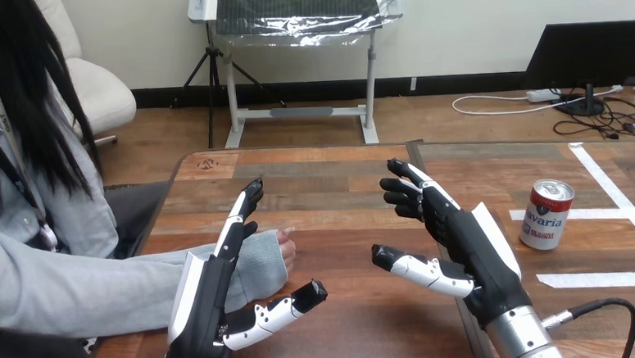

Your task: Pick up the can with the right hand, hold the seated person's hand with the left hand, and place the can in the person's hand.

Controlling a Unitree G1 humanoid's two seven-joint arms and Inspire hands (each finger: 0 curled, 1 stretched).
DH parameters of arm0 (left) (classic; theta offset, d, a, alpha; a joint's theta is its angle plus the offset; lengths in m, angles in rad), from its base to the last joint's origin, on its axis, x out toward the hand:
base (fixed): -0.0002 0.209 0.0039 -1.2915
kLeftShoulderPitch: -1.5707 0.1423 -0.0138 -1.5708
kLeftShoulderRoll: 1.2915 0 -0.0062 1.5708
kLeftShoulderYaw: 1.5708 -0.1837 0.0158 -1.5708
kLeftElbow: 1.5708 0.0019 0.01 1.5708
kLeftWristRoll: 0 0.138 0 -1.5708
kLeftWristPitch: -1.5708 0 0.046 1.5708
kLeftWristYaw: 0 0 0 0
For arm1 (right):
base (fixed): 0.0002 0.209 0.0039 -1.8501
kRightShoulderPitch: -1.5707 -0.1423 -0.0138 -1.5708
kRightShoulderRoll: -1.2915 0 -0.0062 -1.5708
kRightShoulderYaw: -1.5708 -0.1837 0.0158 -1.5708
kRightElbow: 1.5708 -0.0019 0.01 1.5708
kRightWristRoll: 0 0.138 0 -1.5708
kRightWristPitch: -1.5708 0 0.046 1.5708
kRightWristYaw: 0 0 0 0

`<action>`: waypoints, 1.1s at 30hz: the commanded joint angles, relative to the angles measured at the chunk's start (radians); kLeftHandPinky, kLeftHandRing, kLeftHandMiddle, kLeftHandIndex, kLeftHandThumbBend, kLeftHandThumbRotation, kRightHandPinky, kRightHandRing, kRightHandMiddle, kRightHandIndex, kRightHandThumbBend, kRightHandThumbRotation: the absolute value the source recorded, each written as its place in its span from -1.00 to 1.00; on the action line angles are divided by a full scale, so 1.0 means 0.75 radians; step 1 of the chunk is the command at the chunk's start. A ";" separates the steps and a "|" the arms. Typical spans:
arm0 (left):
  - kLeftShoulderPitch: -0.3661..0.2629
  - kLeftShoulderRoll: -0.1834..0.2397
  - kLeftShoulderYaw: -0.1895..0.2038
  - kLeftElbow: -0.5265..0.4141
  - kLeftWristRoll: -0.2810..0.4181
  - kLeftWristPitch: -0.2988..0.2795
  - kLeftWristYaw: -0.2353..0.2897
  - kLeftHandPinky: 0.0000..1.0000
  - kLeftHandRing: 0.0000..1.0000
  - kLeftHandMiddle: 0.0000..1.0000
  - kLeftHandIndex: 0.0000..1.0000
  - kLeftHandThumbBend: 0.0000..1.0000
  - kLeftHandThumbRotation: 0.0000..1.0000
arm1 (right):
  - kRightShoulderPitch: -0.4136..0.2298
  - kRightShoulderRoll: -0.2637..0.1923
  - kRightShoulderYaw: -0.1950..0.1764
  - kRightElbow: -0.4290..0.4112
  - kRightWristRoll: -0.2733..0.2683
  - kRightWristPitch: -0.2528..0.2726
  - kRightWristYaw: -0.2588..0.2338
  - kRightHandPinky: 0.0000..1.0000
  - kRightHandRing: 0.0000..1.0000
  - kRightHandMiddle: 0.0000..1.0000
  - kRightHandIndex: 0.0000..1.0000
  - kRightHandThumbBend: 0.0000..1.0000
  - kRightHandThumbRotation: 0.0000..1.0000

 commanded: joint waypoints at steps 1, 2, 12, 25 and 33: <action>-0.091 -0.002 0.017 -0.019 -0.023 -0.017 -0.012 0.78 0.91 0.90 0.90 1.00 0.10 | -0.083 -0.003 -0.010 -0.041 0.012 -0.045 -0.012 0.70 0.70 0.73 0.83 1.00 0.07; -0.091 -0.002 0.017 -0.018 -0.021 -0.018 -0.011 0.79 0.91 0.90 0.90 1.00 0.09 | -0.082 -0.004 -0.009 -0.041 0.008 -0.044 -0.016 0.70 0.70 0.73 0.83 1.00 0.08; -0.092 -0.006 0.022 -0.012 -0.049 -0.029 -0.040 0.80 0.92 0.91 0.90 1.00 0.08 | -0.081 -0.009 -0.009 -0.055 0.001 -0.045 -0.025 0.69 0.69 0.73 0.83 1.00 0.07; -0.085 0.001 0.025 -0.024 -0.039 -0.020 -0.037 0.80 0.92 0.91 0.91 1.00 0.09 | -0.078 -0.020 -0.009 -0.078 -0.024 -0.033 -0.071 0.68 0.67 0.73 0.82 1.00 0.09; -0.080 0.004 0.028 -0.029 -0.057 -0.027 -0.059 0.80 0.92 0.91 0.91 1.00 0.09 | -0.086 -0.034 -0.015 -0.094 -0.035 -0.035 -0.096 0.68 0.69 0.75 0.83 1.00 0.08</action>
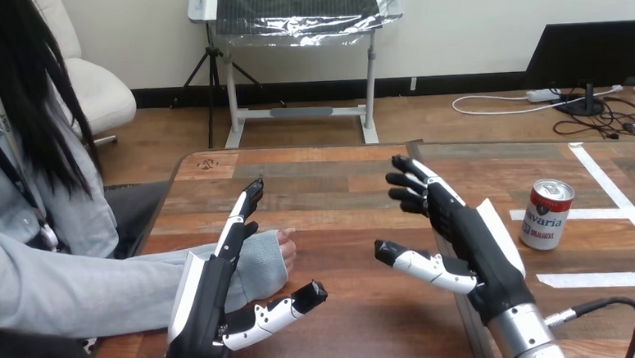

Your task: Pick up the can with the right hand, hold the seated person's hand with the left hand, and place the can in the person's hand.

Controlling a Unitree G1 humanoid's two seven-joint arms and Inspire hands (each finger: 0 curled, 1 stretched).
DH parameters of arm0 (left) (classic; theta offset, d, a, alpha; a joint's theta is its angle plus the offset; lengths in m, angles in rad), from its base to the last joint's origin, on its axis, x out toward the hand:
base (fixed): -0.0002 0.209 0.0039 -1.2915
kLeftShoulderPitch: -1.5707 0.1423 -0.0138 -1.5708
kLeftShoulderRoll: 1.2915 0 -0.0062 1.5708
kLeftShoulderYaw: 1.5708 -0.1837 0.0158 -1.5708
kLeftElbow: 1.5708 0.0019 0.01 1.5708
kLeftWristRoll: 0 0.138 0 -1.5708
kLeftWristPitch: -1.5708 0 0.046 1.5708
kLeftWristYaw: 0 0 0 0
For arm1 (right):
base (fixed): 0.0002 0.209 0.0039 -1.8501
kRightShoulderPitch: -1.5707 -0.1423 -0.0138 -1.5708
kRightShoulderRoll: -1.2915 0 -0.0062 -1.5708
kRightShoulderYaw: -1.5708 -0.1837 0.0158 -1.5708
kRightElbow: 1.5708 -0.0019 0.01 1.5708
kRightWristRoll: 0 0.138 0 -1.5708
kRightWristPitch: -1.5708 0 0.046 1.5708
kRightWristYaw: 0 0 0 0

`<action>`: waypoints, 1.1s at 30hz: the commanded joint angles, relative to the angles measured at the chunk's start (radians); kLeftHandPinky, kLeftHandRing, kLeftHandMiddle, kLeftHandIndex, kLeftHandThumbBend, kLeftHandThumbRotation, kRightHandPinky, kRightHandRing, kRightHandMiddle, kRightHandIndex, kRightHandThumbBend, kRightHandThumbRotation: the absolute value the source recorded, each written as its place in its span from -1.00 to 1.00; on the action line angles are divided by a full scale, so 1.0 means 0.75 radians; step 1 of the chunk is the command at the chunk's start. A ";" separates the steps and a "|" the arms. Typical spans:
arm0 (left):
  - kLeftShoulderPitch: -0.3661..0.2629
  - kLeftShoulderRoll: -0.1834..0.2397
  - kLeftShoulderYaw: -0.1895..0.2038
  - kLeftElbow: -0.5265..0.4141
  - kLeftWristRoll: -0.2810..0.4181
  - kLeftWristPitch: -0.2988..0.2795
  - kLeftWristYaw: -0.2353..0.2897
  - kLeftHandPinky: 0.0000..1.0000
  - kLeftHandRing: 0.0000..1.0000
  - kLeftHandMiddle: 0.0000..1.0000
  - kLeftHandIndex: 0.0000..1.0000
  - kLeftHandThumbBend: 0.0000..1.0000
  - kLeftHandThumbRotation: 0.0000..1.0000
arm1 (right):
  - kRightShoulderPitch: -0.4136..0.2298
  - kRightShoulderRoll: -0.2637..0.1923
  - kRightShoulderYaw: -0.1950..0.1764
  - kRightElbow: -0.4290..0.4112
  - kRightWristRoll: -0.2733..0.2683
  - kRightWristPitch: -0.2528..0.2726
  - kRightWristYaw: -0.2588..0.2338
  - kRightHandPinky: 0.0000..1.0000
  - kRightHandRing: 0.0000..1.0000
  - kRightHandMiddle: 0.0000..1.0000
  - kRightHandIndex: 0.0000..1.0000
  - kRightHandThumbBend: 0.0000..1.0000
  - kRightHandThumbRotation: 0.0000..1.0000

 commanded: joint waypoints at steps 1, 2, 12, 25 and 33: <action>-0.080 0.003 0.021 -0.029 -0.032 -0.027 -0.015 0.80 0.92 0.91 0.91 1.00 0.09 | -0.087 -0.028 -0.016 -0.080 0.000 -0.032 -0.033 0.68 0.69 0.75 0.83 1.00 0.07; -0.079 0.004 0.023 -0.030 -0.033 -0.027 -0.016 0.80 0.92 0.91 0.91 1.00 0.09 | -0.086 -0.028 -0.017 -0.083 -0.001 -0.031 -0.037 0.68 0.69 0.74 0.83 1.00 0.07; -0.081 -0.001 0.034 -0.017 -0.058 -0.047 -0.045 0.80 0.92 0.91 0.90 1.00 0.07 | -0.091 -0.053 -0.027 -0.117 -0.027 -0.010 -0.096 0.62 0.68 0.71 0.81 1.00 0.12; -0.078 0.007 0.040 -0.036 -0.028 -0.023 -0.034 0.82 0.93 0.91 0.91 1.00 0.10 | -0.122 -0.089 -0.055 -0.124 -0.007 -0.040 -0.147 0.50 0.65 0.72 0.80 1.00 0.18; -0.079 0.002 0.040 -0.032 -0.038 -0.026 -0.044 0.82 0.93 0.91 0.92 1.00 0.11 | -0.143 -0.106 -0.088 -0.134 0.017 -0.027 -0.167 0.45 0.65 0.71 0.79 1.00 0.20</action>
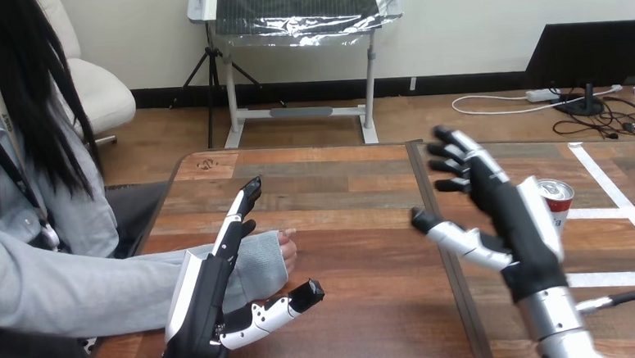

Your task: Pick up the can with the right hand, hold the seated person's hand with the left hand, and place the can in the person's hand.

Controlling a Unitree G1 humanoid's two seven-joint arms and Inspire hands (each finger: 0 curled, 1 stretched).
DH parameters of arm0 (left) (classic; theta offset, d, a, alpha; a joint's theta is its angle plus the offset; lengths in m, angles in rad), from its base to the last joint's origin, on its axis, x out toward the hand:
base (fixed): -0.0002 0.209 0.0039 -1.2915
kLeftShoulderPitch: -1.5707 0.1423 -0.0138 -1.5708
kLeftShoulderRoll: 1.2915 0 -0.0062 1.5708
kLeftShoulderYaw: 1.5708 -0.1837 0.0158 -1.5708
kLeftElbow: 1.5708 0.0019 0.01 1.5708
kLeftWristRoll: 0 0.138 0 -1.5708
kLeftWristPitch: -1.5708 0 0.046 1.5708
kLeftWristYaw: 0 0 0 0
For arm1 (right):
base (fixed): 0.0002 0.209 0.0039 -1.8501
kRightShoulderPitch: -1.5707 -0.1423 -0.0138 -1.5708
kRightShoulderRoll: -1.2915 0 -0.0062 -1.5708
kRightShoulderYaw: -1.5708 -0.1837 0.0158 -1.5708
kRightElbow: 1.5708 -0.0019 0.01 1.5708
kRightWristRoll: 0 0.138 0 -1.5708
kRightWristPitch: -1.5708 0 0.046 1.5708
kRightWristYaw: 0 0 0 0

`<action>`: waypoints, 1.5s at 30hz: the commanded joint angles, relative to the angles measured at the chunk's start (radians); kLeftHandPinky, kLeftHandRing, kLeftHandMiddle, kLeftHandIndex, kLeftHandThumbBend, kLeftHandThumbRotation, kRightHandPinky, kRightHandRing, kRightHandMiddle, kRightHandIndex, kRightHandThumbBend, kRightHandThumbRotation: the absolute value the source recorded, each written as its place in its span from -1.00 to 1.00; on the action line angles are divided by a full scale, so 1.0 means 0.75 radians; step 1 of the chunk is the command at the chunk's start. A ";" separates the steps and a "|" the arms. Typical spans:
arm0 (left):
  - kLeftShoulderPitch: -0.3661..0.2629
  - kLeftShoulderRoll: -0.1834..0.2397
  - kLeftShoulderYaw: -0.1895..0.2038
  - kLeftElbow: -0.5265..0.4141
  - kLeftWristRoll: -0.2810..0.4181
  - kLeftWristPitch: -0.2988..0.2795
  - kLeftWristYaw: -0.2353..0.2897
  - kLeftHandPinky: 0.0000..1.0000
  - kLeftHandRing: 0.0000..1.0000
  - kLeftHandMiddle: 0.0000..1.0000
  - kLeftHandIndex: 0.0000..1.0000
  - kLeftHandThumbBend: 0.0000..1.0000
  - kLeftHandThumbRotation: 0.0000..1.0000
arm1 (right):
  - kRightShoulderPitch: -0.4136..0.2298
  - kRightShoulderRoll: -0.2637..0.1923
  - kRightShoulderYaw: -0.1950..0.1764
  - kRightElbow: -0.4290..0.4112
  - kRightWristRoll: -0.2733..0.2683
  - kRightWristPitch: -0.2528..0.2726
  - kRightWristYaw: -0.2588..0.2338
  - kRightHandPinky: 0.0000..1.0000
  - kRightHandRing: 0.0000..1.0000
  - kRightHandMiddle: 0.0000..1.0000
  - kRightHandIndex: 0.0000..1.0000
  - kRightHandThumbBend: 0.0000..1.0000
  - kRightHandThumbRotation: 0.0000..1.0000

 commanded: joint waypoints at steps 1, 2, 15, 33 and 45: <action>-0.080 0.000 0.019 -0.029 -0.025 -0.016 -0.007 0.82 0.93 0.91 0.92 1.00 0.10 | -0.132 -0.034 -0.043 -0.070 0.039 -0.029 -0.025 0.45 0.64 0.70 0.78 1.00 0.20; -0.081 -0.002 0.019 -0.026 -0.031 -0.018 -0.013 0.82 0.93 0.91 0.92 1.00 0.09 | -0.134 -0.035 -0.046 -0.069 0.042 -0.030 -0.025 0.45 0.64 0.70 0.78 1.00 0.21; -0.083 -0.004 0.022 -0.027 -0.030 -0.020 -0.014 0.83 0.93 0.91 0.92 1.00 0.06 | -0.164 -0.056 -0.090 -0.078 0.117 -0.024 -0.012 0.46 0.64 0.69 0.76 1.00 0.17; -0.085 -0.003 0.024 -0.026 -0.034 -0.021 -0.017 0.81 0.92 0.90 0.90 1.00 0.08 | -0.195 -0.069 -0.165 -0.095 0.150 -0.018 -0.066 0.45 0.62 0.66 0.75 1.00 0.09; -0.087 0.001 0.026 -0.023 -0.031 -0.023 -0.015 0.80 0.91 0.90 0.90 1.00 0.08 | -0.221 -0.068 -0.217 -0.074 0.173 -0.013 -0.131 0.42 0.56 0.61 0.71 1.00 0.04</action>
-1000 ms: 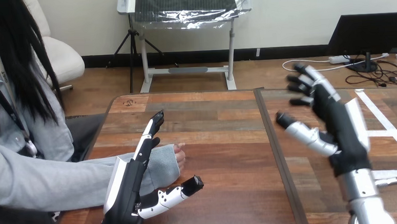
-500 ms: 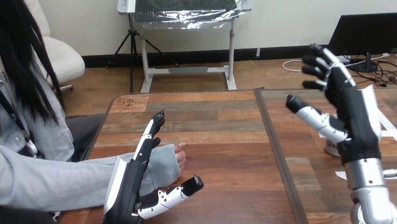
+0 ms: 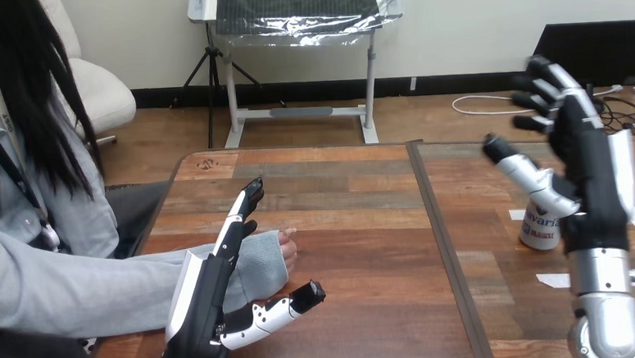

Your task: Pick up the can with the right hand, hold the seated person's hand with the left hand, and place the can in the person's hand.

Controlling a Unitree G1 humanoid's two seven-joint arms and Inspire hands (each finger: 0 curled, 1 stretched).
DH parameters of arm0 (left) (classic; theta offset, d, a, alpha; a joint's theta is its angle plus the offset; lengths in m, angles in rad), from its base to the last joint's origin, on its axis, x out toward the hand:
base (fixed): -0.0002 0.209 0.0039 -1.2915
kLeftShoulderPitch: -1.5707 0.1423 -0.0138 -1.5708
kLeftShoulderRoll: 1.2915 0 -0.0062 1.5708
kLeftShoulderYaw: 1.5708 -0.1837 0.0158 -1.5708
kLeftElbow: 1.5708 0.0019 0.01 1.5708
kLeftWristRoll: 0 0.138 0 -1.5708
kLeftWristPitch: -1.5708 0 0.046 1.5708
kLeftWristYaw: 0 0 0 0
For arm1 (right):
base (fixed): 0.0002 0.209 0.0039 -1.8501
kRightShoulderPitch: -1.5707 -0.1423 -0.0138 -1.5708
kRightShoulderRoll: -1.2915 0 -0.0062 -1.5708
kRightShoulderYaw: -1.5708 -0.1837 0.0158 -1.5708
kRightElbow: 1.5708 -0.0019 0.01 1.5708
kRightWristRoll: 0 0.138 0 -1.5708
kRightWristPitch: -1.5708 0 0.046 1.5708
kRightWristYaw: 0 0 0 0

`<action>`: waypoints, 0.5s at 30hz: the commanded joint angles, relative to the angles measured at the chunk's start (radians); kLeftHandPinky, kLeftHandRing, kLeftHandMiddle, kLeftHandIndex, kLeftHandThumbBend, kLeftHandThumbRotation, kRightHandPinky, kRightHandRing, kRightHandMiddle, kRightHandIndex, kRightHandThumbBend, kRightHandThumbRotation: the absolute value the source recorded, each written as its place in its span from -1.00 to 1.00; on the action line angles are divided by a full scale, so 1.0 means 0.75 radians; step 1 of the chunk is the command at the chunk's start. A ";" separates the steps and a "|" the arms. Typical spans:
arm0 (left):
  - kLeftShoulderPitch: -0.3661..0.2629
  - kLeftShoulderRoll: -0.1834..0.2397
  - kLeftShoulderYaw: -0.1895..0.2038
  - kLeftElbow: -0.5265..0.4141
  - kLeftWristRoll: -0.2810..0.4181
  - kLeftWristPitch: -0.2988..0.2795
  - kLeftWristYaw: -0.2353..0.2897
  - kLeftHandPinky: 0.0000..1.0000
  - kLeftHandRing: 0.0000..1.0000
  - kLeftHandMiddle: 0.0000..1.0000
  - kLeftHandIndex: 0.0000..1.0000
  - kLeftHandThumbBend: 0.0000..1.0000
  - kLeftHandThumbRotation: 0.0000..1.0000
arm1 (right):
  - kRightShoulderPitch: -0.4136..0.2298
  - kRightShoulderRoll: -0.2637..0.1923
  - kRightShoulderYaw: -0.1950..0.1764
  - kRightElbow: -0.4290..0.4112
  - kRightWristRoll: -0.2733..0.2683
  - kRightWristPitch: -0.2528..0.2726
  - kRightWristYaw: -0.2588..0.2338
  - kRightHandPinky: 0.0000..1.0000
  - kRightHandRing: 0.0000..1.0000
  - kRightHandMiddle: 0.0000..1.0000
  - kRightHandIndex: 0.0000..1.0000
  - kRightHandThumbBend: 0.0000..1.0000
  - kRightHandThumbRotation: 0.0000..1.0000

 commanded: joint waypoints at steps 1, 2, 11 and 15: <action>-0.087 0.000 0.024 -0.022 -0.028 -0.022 -0.002 0.80 0.91 0.90 0.90 1.00 0.08 | -0.120 -0.027 -0.046 -0.030 0.030 -0.015 -0.035 0.41 0.55 0.61 0.71 1.00 0.03; -0.087 0.000 0.024 -0.022 -0.031 -0.022 -0.006 0.81 0.92 0.90 0.90 1.00 0.08 | -0.121 -0.026 -0.049 -0.029 0.032 -0.017 -0.037 0.41 0.55 0.61 0.71 1.00 0.02; -0.085 0.002 0.023 -0.029 -0.023 -0.018 -0.003 0.81 0.92 0.90 0.91 1.00 0.08 | -0.140 -0.040 -0.076 -0.012 0.014 -0.008 -0.092 0.39 0.53 0.60 0.70 1.00 -0.01; -0.084 0.003 0.022 -0.025 -0.018 -0.021 0.000 0.81 0.92 0.90 0.91 1.00 0.08 | -0.149 -0.053 -0.082 -0.002 -0.015 0.004 -0.143 0.38 0.52 0.60 0.70 1.00 -0.01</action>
